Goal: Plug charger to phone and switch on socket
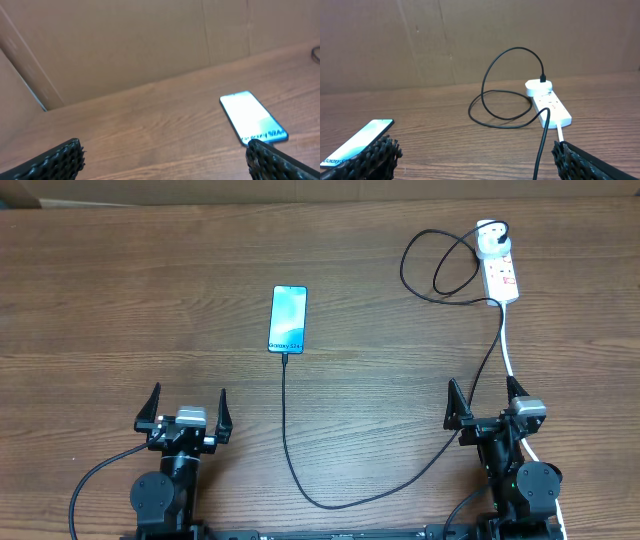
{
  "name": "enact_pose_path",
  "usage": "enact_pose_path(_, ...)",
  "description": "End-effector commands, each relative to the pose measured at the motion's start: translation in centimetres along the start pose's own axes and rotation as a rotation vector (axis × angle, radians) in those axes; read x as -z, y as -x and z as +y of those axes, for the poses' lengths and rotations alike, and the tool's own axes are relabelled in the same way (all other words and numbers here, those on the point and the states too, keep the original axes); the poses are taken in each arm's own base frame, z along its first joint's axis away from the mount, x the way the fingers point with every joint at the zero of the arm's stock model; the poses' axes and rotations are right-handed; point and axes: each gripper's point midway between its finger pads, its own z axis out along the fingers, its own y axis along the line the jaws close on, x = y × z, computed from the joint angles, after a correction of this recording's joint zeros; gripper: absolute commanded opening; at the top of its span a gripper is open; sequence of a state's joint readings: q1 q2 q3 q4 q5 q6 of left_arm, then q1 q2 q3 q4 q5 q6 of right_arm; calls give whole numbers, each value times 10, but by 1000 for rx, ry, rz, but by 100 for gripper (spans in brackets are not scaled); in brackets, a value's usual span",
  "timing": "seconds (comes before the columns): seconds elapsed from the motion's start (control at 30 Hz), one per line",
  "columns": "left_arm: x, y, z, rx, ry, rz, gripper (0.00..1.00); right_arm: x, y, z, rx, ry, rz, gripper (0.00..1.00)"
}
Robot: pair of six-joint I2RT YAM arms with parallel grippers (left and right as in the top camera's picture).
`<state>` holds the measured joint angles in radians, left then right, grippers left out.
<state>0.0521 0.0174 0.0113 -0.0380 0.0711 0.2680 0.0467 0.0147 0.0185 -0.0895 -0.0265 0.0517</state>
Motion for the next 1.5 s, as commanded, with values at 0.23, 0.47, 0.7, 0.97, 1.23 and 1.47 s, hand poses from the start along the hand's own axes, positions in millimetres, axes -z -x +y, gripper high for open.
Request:
enact_pose_path(0.23, 0, -9, -1, -4, 5, 32, 99, 0, -1, 1, 1, 7, -7, 100)
enact_pose_path(0.47, 0, -9, -1, -4, 5, 32, 100, 0, -1, 1, 1, 7, -7, 100)
enact_pose_path(0.7, 0, -9, -1, -4, 5, 32, 99, 0, -1, 1, 1, 7, -7, 100)
enact_pose_path(0.97, 0, -9, -1, -4, 4, 32, 100, 0, -1, 1, 1, 7, -7, 100)
enact_pose_path(1.23, 0, -9, -1, -4, 4, 32, 100, 0, -1, 1, 1, 7, -7, 100)
enact_pose_path(1.47, 0, -9, -1, -4, 4, 32, 100, 0, -1, 1, 1, 7, -7, 100)
